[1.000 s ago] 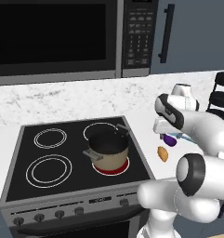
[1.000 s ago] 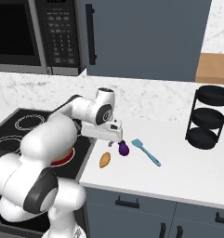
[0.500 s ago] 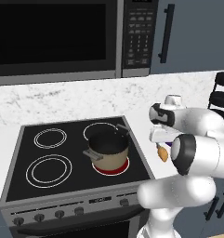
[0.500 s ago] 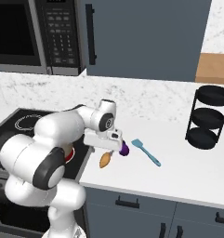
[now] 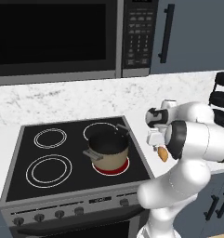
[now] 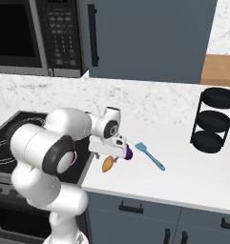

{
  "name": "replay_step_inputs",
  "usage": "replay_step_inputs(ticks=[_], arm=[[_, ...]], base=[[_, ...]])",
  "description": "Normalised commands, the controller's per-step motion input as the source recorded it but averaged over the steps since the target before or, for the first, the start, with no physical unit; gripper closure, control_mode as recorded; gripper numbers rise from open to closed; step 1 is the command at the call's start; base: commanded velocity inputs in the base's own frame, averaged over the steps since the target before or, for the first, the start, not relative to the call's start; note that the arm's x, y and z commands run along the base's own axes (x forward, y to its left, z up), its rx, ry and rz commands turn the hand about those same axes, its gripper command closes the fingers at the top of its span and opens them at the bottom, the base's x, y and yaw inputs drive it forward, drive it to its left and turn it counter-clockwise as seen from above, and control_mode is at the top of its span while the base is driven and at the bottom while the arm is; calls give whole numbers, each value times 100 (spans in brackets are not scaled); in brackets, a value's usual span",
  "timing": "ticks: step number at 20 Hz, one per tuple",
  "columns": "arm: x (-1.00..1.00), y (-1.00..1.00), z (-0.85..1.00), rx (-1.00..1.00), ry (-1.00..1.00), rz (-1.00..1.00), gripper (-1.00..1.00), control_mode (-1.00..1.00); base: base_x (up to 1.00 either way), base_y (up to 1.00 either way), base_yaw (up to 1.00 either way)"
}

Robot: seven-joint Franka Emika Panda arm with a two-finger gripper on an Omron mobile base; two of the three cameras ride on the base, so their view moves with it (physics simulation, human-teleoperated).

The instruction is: Put the potato and eggplant in the pot. Retrieve the spatula and lightly stir the vegetables in the pot.

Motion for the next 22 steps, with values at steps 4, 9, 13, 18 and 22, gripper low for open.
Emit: replay_step_inputs(ticks=[4,9,13,18,22], arm=[[12,-4,-29,0,0,0,-100,-100],[4,-6,-30,0,0,0,-100,-100],[0,0,-28,0,0,0,-100,-100],[-5,0,-13,0,-2,0,100,-100],[-40,0,17,0,-24,0,100,-100]], base=[[0,0,0],[0,0,0],[0,0,0],[0,0,0],[0,0,0]])
